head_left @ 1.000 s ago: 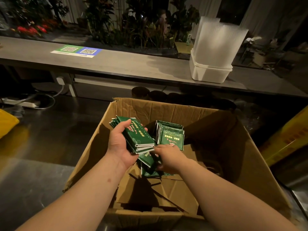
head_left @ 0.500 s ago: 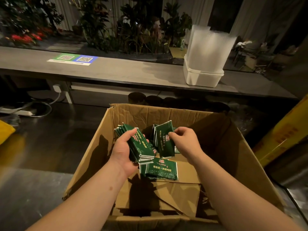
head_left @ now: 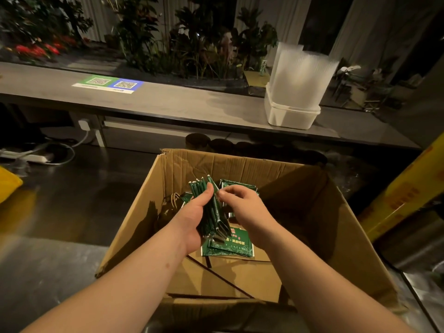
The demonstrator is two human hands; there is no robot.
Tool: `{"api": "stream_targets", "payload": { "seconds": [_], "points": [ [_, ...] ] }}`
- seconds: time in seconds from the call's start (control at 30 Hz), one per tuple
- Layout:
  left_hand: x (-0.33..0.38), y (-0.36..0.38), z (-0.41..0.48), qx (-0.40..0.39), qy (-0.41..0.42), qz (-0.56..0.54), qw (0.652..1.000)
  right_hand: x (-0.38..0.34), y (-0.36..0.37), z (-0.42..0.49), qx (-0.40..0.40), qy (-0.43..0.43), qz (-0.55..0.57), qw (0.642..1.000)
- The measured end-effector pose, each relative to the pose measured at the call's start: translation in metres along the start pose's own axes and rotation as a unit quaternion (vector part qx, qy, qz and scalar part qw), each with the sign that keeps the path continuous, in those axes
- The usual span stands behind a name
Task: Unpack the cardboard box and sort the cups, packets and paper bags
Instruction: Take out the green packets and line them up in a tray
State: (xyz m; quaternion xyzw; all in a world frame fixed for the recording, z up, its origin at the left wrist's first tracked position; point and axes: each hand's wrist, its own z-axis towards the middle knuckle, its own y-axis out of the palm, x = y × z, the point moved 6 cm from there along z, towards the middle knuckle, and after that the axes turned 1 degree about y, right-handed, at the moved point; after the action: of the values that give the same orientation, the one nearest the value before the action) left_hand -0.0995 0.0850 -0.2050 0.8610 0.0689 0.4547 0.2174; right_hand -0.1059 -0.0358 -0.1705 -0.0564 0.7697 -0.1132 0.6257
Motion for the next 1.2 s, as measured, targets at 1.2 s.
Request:
{"api": "stream_targets", "payload": {
  "seconds": [1.2],
  "points": [
    [-0.233,0.04,-0.143,-0.02,-0.232,0.189,0.954,0.177,-0.051,-0.238,-0.012,0.3,0.098,0.949]
  ]
}}
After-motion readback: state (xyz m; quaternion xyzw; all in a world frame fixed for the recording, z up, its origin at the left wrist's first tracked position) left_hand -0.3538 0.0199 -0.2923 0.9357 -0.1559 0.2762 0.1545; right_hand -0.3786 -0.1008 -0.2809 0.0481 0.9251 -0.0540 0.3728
